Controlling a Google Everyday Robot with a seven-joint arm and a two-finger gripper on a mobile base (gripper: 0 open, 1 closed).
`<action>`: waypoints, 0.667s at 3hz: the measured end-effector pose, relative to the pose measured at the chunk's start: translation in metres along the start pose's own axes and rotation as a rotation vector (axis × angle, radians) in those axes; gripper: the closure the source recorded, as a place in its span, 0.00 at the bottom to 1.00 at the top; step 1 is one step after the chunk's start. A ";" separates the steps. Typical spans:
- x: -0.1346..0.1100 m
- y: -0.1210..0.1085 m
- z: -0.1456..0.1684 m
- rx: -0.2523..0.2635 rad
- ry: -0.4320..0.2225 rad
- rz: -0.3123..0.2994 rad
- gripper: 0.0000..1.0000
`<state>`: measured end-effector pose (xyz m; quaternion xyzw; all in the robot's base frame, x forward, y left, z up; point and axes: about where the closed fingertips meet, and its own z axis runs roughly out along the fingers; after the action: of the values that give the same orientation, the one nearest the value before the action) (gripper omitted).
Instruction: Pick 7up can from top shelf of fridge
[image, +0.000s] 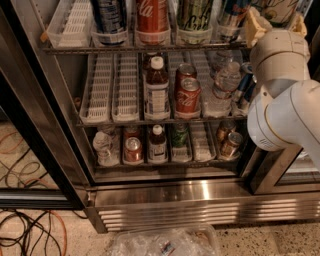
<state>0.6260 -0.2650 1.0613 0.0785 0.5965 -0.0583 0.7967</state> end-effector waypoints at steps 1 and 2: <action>-0.002 -0.006 0.016 0.026 -0.034 0.006 0.41; 0.002 -0.008 0.023 0.032 -0.031 0.004 0.42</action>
Offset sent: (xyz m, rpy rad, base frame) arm 0.0196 -0.0154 0.0096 0.0060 -0.0549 -0.0420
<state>0.6468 -0.2770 1.0658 0.0917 0.5827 -0.0674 0.8047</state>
